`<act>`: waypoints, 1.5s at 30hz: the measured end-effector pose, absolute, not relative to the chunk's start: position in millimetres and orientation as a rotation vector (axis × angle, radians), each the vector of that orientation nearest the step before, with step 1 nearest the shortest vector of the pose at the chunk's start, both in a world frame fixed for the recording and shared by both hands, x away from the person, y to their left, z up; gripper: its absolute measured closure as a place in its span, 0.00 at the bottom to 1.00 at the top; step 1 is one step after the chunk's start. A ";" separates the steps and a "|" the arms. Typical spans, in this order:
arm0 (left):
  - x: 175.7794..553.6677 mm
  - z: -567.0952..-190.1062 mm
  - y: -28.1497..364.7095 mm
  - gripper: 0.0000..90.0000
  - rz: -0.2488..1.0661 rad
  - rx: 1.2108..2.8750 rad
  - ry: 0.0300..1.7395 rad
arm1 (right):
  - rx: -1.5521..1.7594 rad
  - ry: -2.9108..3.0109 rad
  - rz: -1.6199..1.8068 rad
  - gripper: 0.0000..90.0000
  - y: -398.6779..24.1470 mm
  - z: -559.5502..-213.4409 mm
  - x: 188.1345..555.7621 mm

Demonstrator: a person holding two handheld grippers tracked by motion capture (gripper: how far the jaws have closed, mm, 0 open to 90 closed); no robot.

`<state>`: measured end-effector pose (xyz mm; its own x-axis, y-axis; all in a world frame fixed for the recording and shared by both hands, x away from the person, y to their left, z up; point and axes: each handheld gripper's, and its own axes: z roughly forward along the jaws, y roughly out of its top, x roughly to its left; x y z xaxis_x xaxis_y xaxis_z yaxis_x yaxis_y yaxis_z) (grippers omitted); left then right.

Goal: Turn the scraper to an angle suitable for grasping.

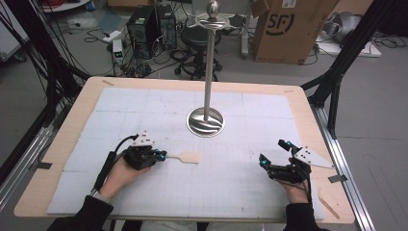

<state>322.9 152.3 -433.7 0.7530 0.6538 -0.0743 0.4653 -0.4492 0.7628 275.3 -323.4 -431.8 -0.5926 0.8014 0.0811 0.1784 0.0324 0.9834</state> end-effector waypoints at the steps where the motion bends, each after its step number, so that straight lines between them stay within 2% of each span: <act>1: 327.5 -433.6 146.3 1.00 0.286 2.124 0.830 | 0.991 1.807 1.600 0.03 -323.6 -431.8 275.4; 13: 353.3 -435.3 110.8 1.00 0.273 2.195 0.837 | 0.986 1.806 1.594 0.03 -325.5 -432.2 275.5; 19: 357.5 -438.0 106.0 1.00 0.260 2.212 0.844 | 0.993 1.800 1.602 0.03 -327.2 -432.3 275.7; 21: 357.4 -437.9 107.0 1.00 0.220 2.211 0.848 | 0.997 1.799 1.600 0.03 -327.8 -432.4 275.5; 31: 342.0 -435.6 105.6 1.00 0.163 2.266 0.768 | 0.996 1.801 1.599 0.03 -327.8 -432.4 274.4; 45: 309.7 -434.9 123.3 1.00 0.077 2.302 0.664 | 0.992 1.805 1.593 0.03 -328.2 -433.1 274.3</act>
